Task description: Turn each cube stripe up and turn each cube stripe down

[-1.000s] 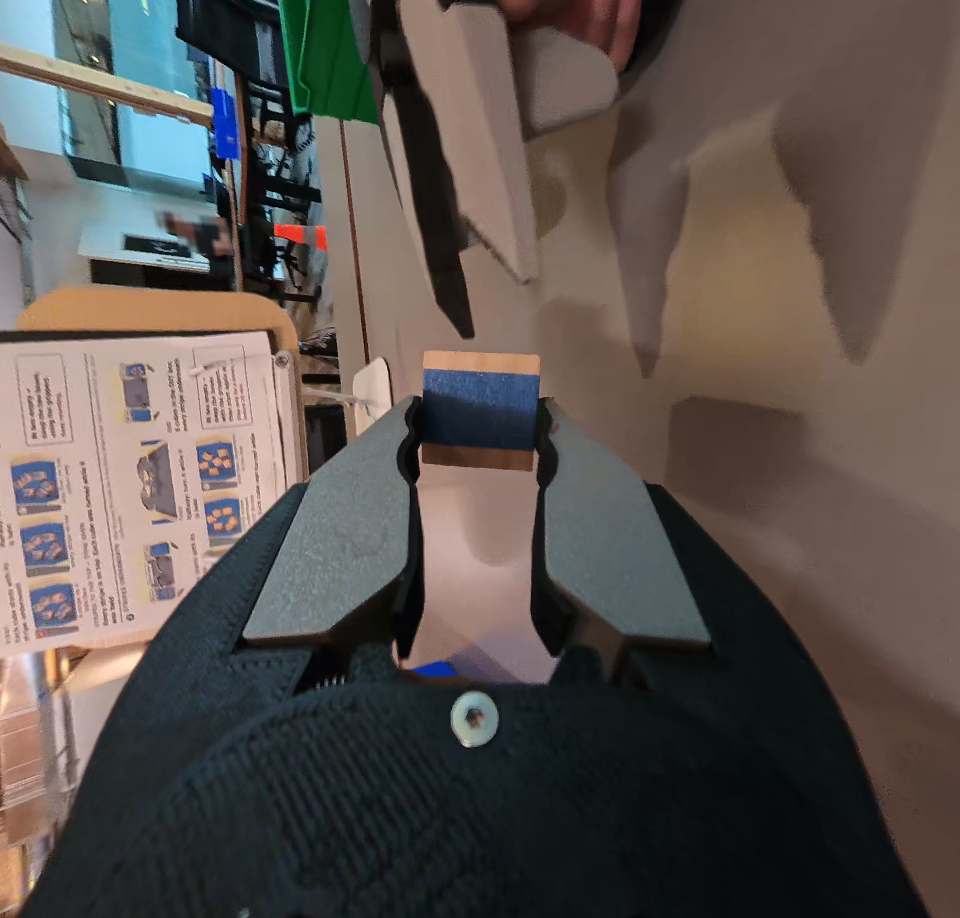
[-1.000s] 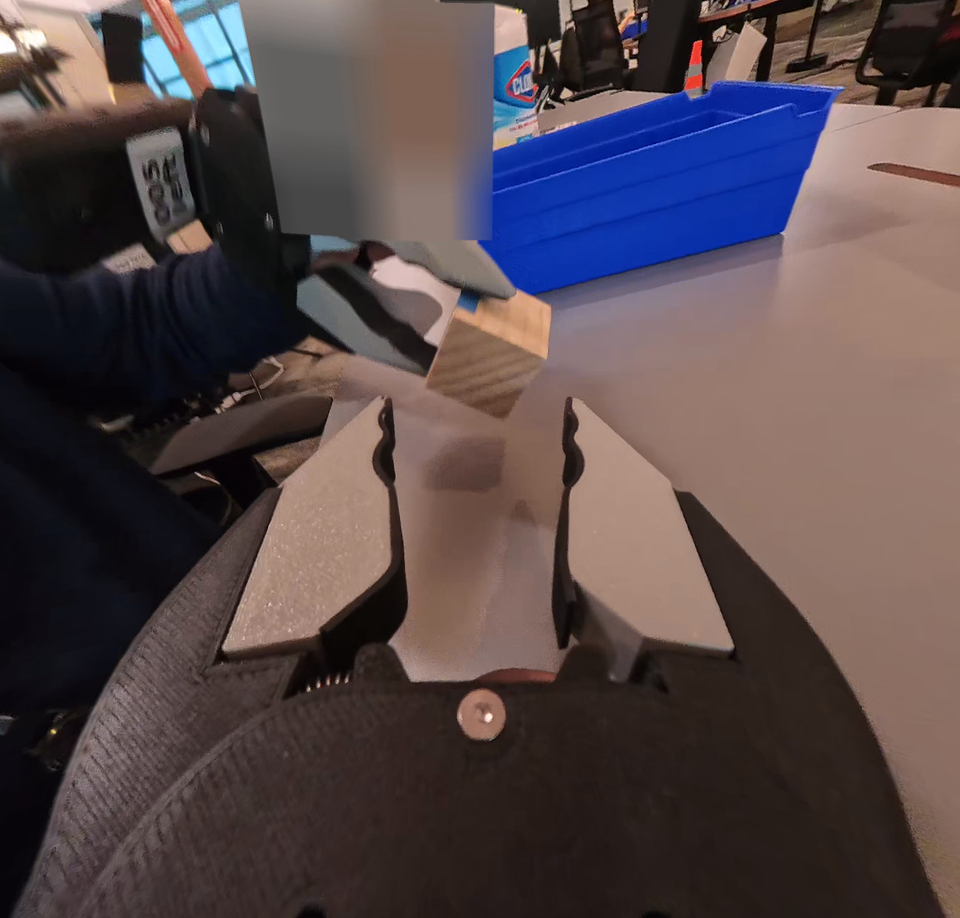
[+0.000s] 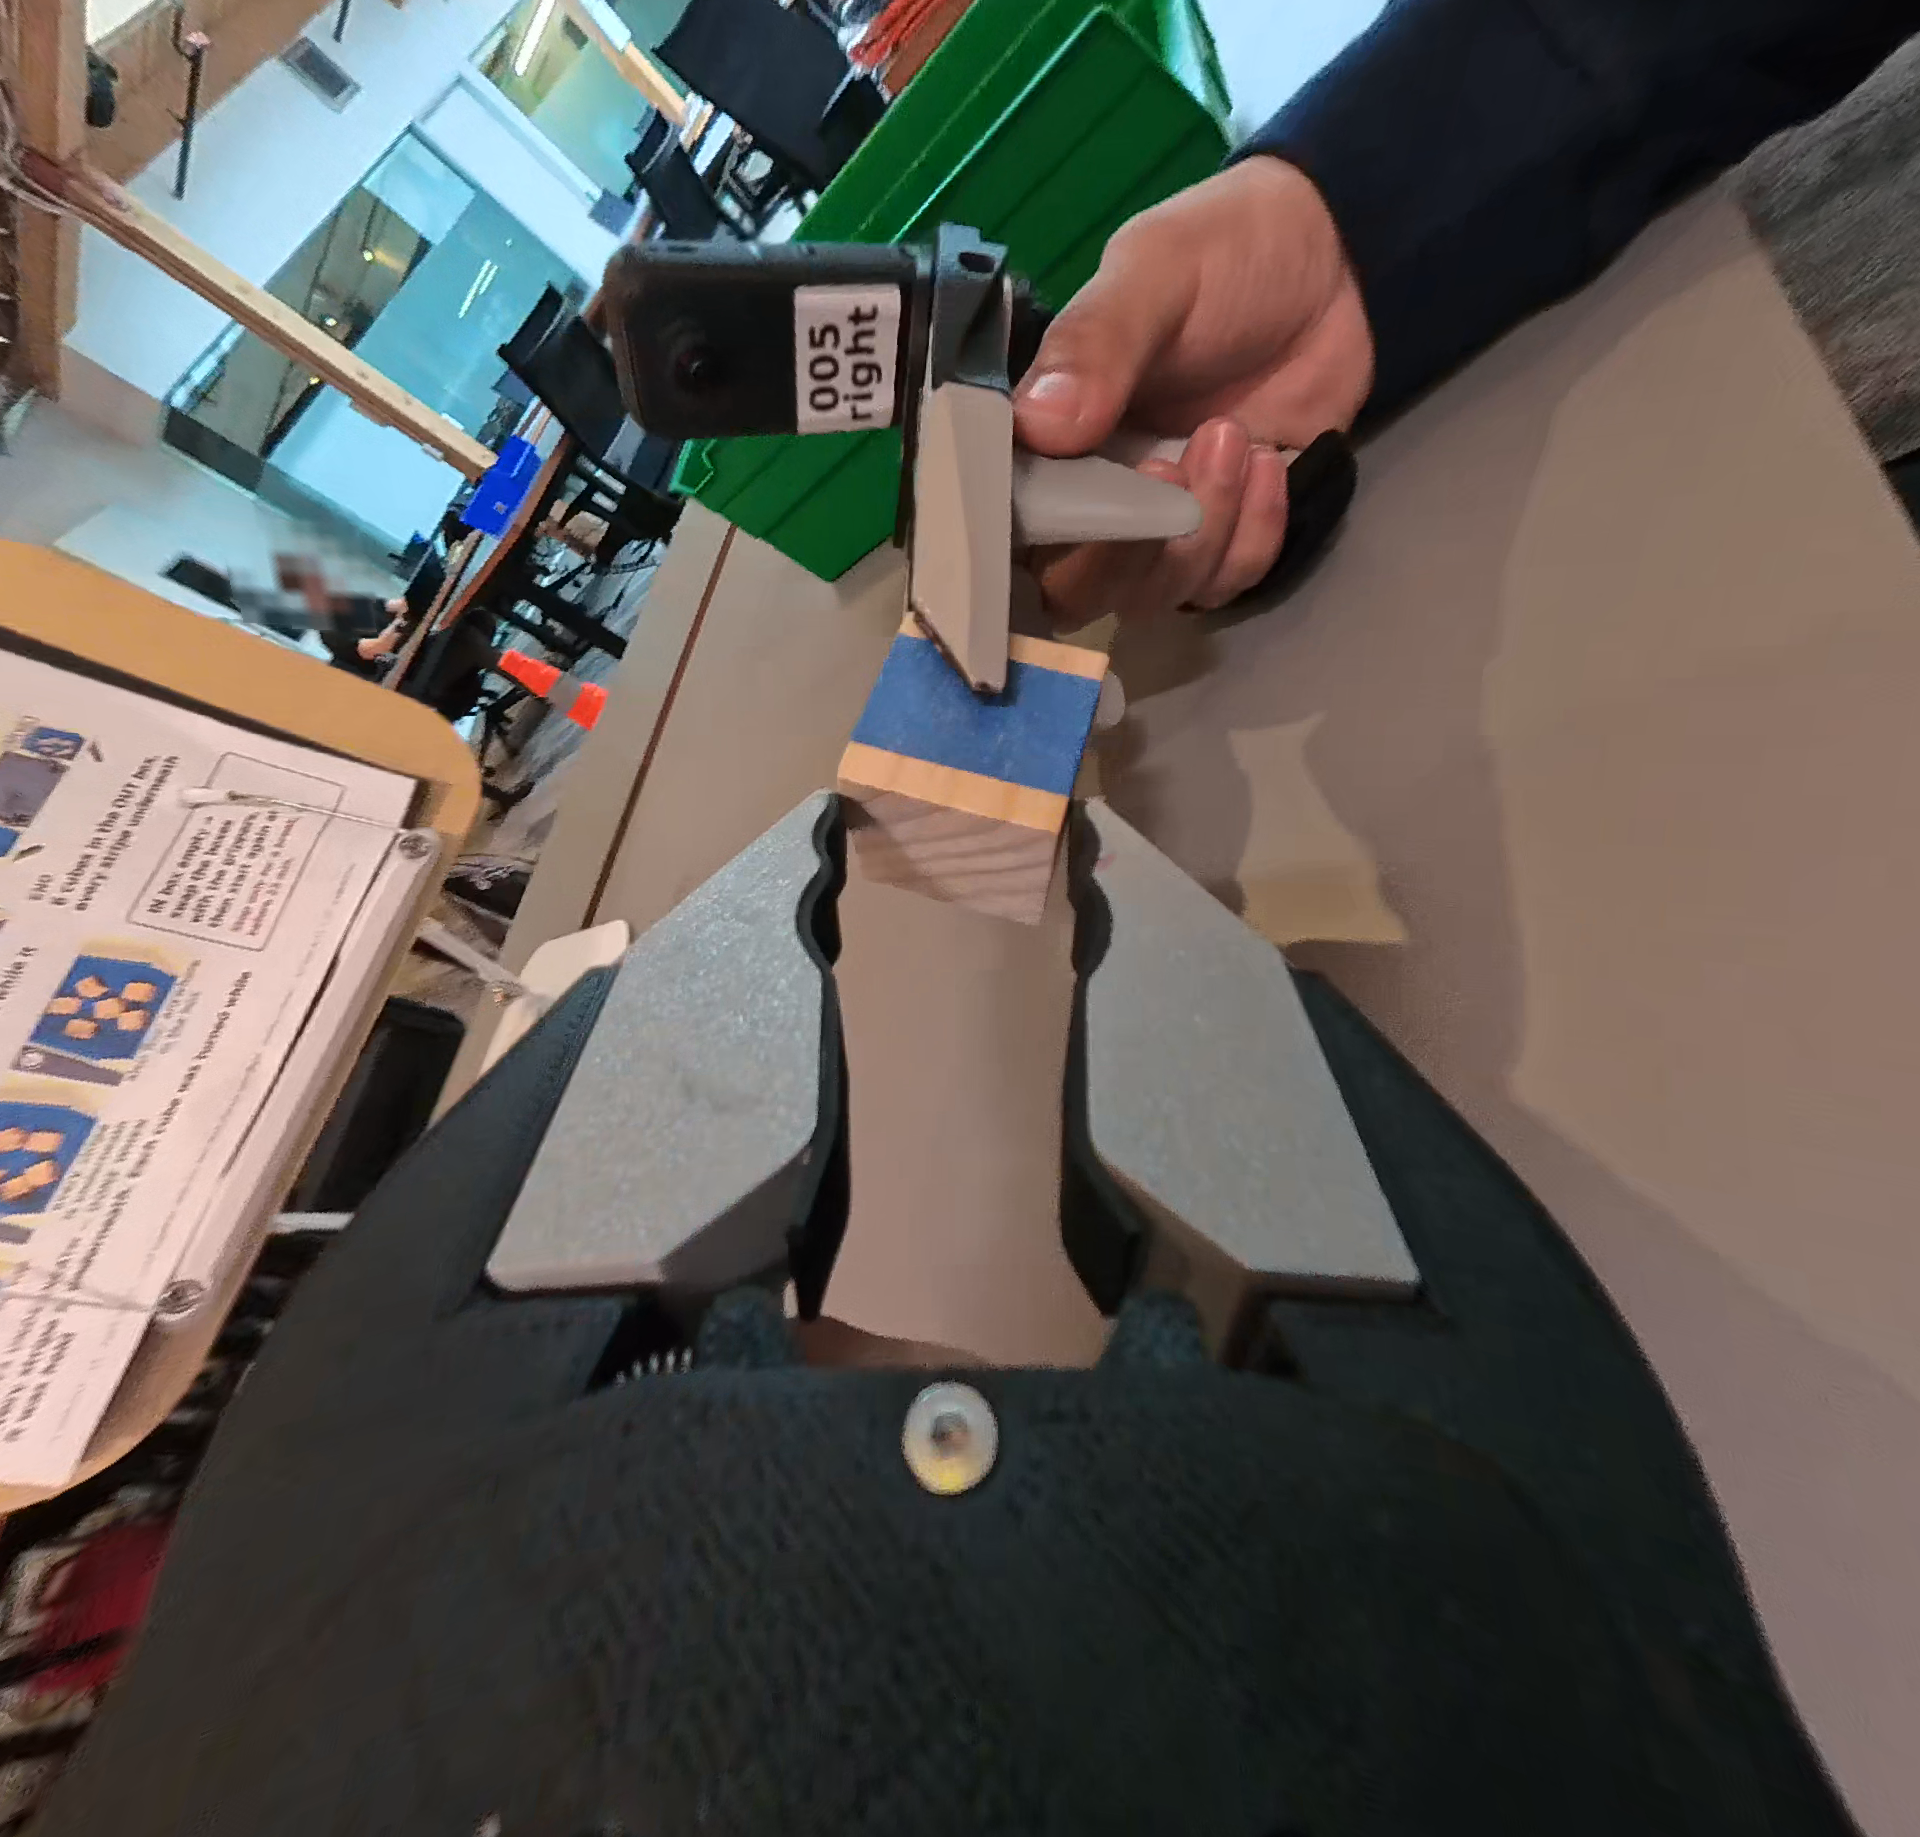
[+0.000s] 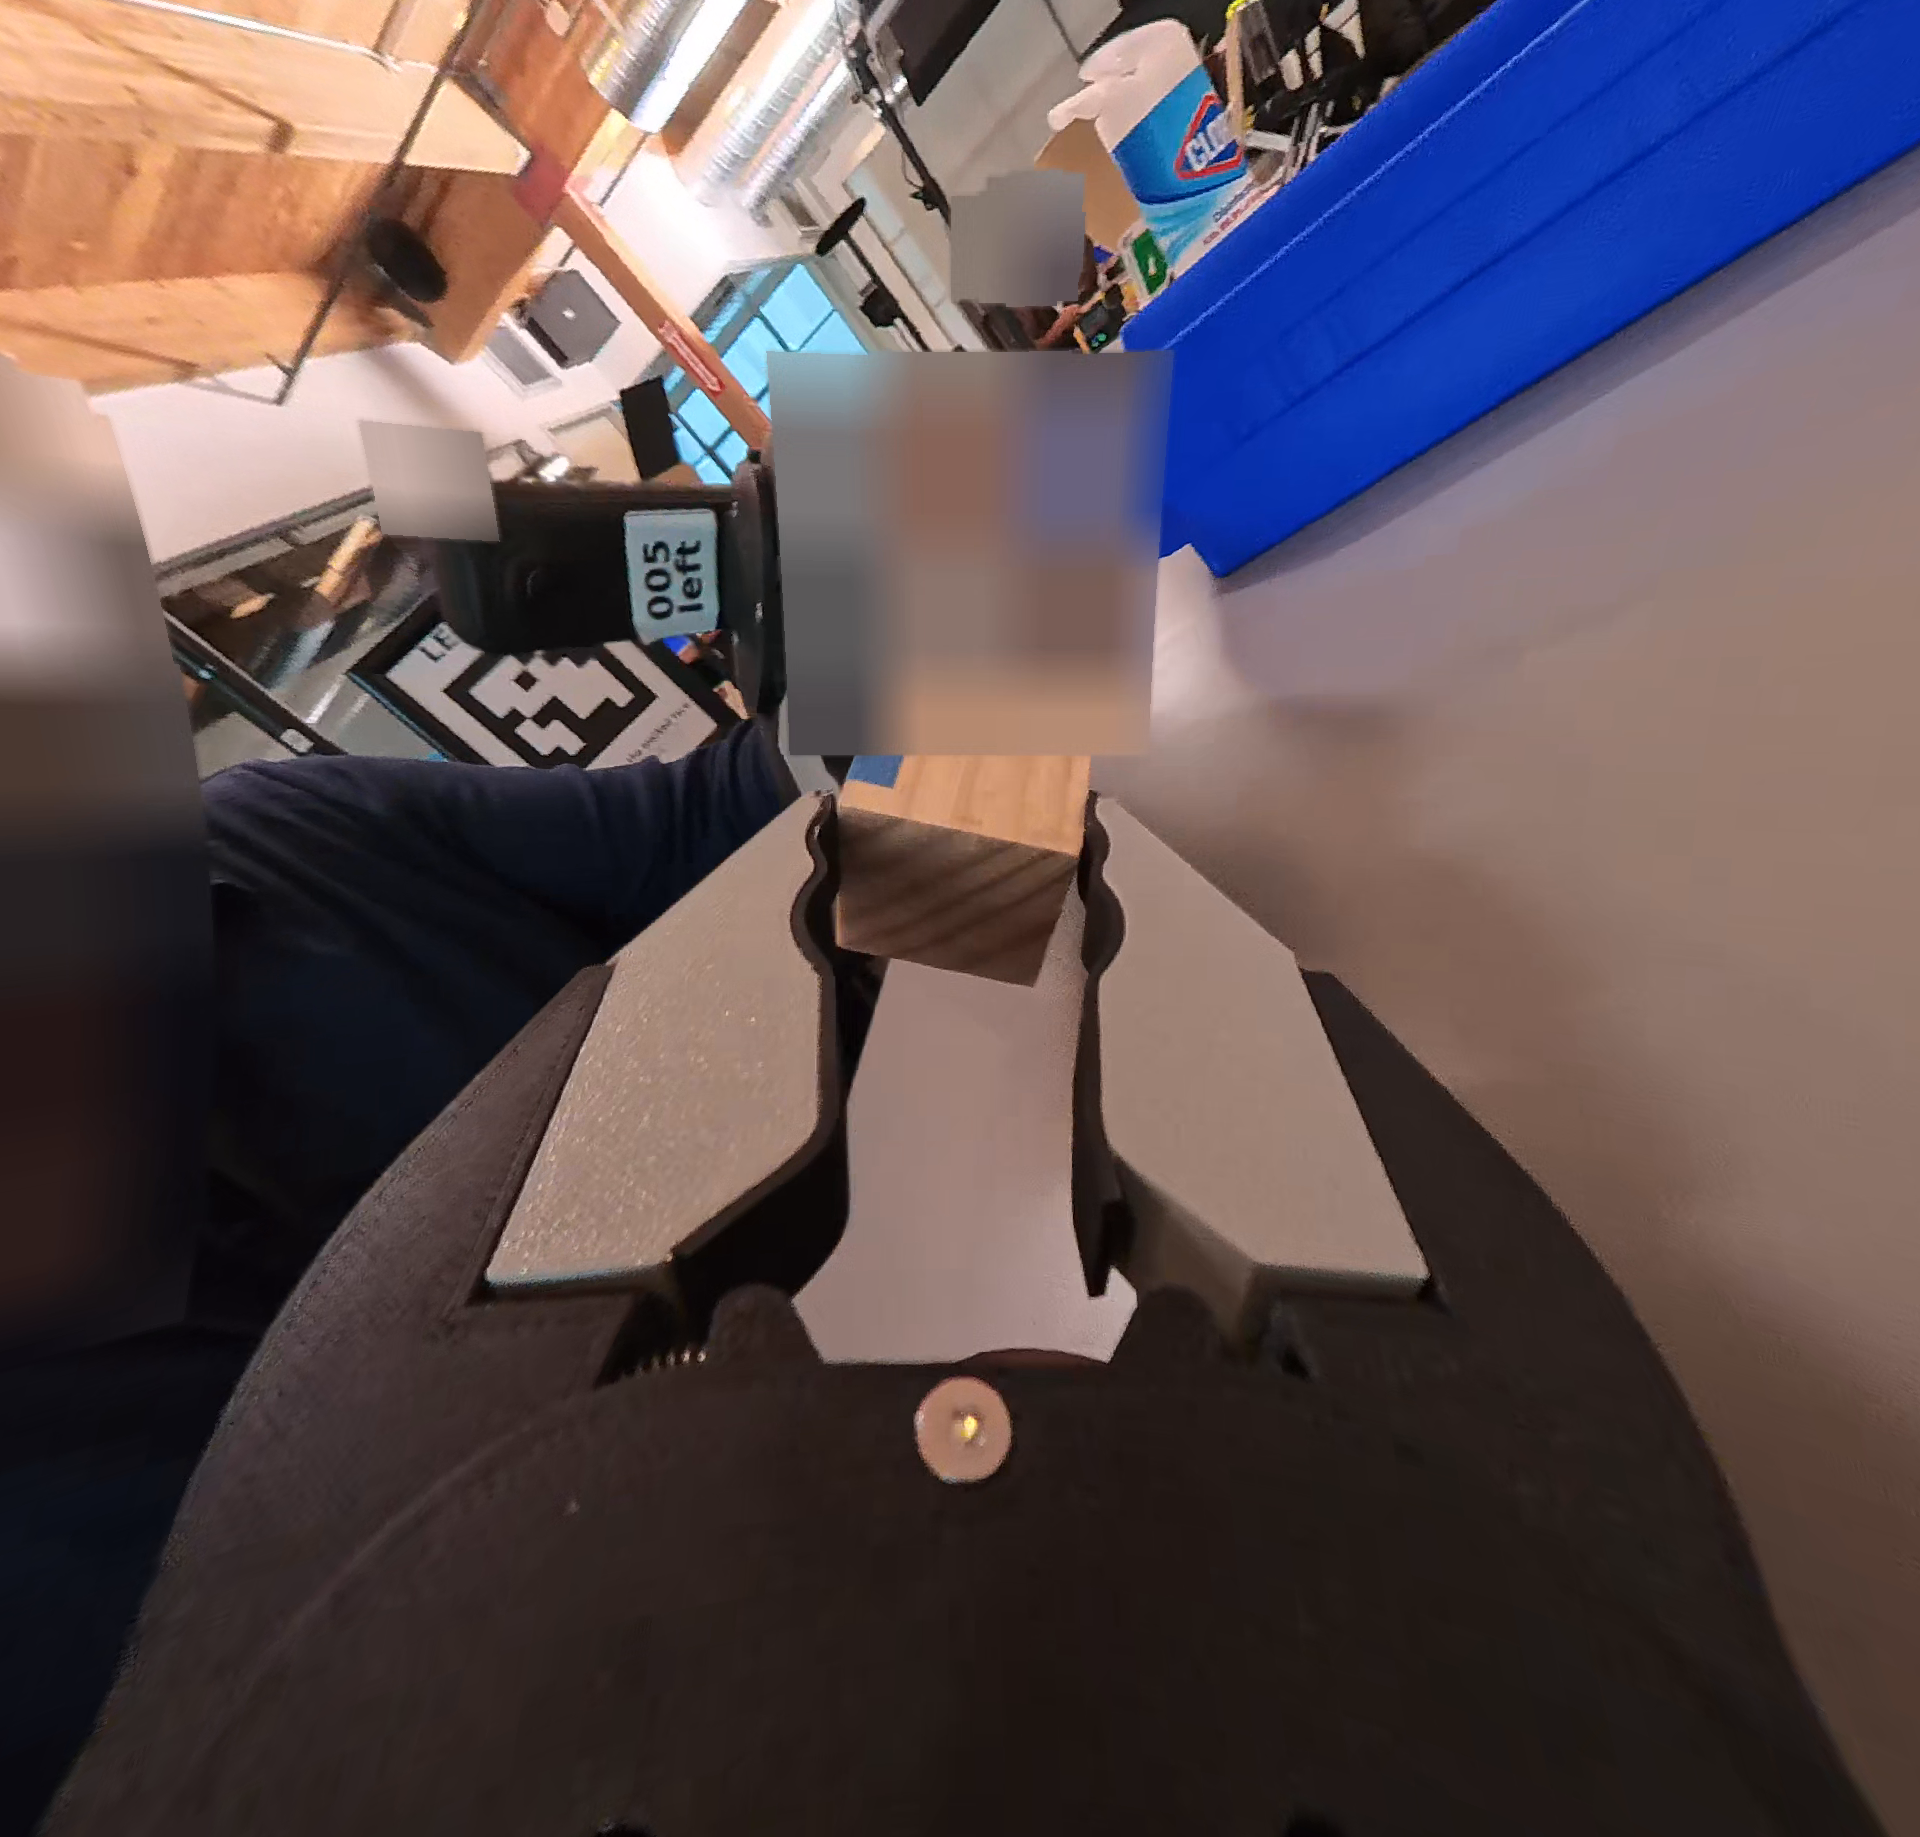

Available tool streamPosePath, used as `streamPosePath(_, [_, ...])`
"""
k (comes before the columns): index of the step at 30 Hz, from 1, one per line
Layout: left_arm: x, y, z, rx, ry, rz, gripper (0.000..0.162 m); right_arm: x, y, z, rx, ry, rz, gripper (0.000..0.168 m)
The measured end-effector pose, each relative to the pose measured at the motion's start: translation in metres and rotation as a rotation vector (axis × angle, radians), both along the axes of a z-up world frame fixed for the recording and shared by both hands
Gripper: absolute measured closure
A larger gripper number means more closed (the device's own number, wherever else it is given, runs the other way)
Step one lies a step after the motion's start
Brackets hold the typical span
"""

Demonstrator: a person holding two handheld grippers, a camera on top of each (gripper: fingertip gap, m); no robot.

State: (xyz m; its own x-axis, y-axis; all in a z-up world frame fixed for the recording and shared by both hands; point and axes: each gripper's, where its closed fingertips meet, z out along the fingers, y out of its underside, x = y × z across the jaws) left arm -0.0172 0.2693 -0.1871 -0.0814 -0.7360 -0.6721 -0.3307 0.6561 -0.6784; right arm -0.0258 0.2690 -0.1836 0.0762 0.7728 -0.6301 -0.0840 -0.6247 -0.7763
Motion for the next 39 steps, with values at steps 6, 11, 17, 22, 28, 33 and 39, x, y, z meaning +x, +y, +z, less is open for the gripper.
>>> streamPosePath(6, [-0.005,-0.011,-0.001,-0.080,-0.003,-0.077,0.121,-0.006,-0.009,-0.001,-0.034,0.012,0.072,0.124])
streamPosePath(11, [-0.006,-0.011,-0.002,-0.100,-0.008,-0.078,0.122,-0.007,-0.009,-0.001,-0.031,0.012,0.069,0.124])
streamPosePath(17, [-0.004,0.003,0.000,-0.389,-0.078,-0.046,0.121,0.008,0.014,0.002,0.078,-0.051,-0.111,0.115])
streamPosePath(22, [-0.002,0.014,0.000,-0.701,-0.106,0.000,0.122,0.021,0.016,0.012,0.288,-0.150,-0.218,0.110])
streamPosePath(28, [-0.005,0.010,-0.009,-0.867,-0.056,-0.031,0.121,0.004,0.008,0.006,0.488,-0.285,-0.215,0.107])
streamPosePath(33, [-0.005,0.004,-0.012,-0.921,-0.038,-0.066,0.121,-0.001,0.007,-0.005,0.469,-0.317,-0.183,0.129])
streamPosePath(39, [-0.006,0.003,-0.013,-0.913,-0.033,-0.064,0.121,-0.003,0.006,-0.008,0.436,-0.302,-0.154,0.128])
